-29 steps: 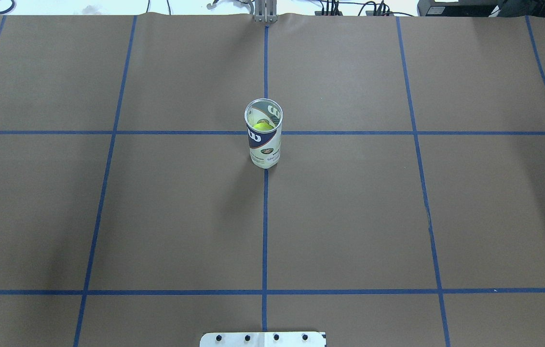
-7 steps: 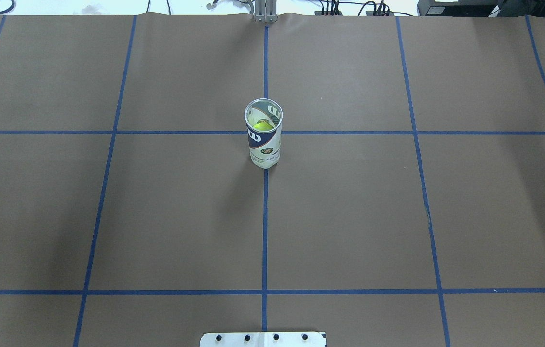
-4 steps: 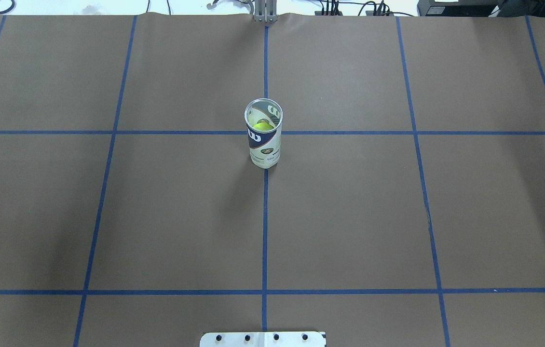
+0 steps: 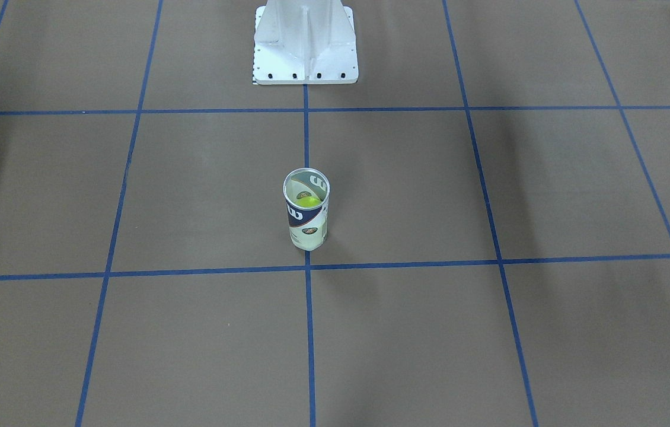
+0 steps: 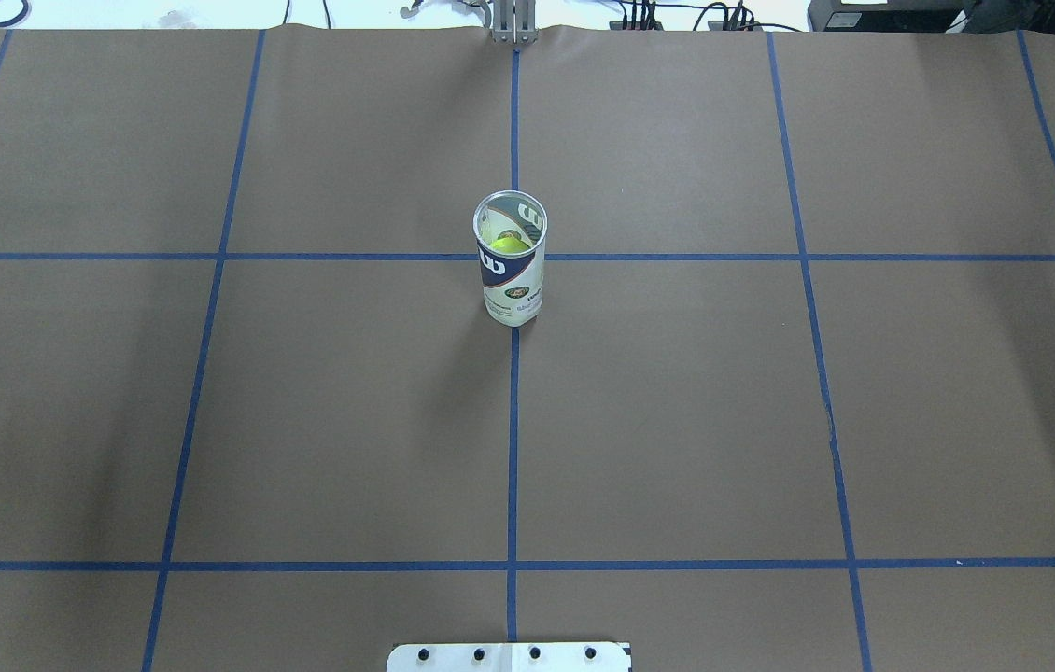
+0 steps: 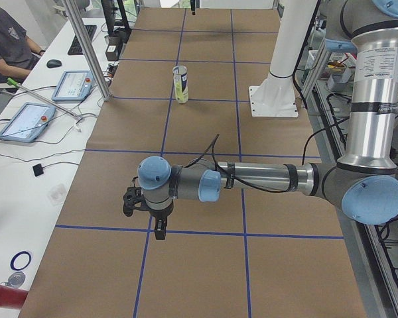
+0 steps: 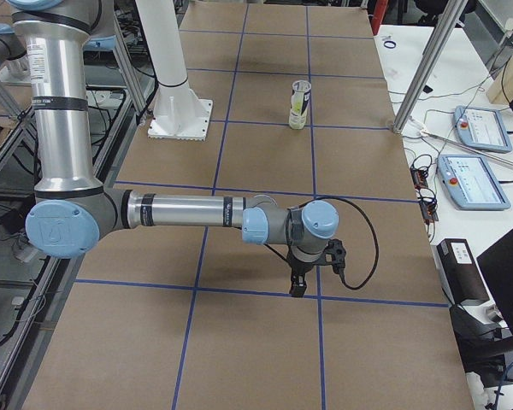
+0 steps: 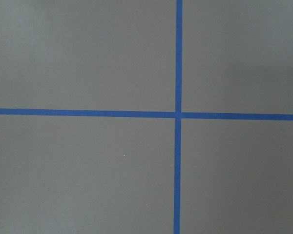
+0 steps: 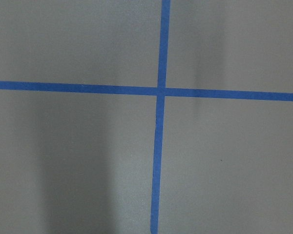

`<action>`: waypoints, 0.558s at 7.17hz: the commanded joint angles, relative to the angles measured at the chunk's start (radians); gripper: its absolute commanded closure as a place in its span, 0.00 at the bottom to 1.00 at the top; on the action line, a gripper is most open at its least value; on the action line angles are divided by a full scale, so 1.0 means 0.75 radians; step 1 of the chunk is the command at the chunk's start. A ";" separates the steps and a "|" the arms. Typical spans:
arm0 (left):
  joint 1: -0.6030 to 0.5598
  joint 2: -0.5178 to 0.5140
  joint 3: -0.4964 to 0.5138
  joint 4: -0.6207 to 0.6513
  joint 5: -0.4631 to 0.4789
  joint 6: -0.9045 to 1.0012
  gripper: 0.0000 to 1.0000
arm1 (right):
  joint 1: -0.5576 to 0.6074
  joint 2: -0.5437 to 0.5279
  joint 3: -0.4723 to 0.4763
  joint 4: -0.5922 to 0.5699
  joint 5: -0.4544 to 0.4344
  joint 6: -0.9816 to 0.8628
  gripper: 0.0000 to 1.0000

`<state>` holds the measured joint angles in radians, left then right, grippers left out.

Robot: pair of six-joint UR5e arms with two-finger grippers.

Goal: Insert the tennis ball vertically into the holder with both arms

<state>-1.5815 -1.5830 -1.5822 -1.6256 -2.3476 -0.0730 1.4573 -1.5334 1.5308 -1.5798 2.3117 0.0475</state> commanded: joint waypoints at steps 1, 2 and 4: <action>0.000 0.000 0.003 -0.007 0.001 -0.007 0.00 | 0.000 -0.001 -0.002 0.004 0.000 0.000 0.01; 0.000 0.002 0.003 -0.007 -0.001 -0.007 0.00 | 0.000 -0.001 0.000 0.004 0.000 -0.002 0.01; 0.000 0.002 -0.007 -0.005 -0.001 -0.007 0.00 | -0.002 0.007 -0.010 0.008 0.004 0.000 0.01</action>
<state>-1.5815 -1.5818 -1.5824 -1.6303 -2.3484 -0.0781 1.4568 -1.5298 1.5263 -1.5756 2.3123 0.0465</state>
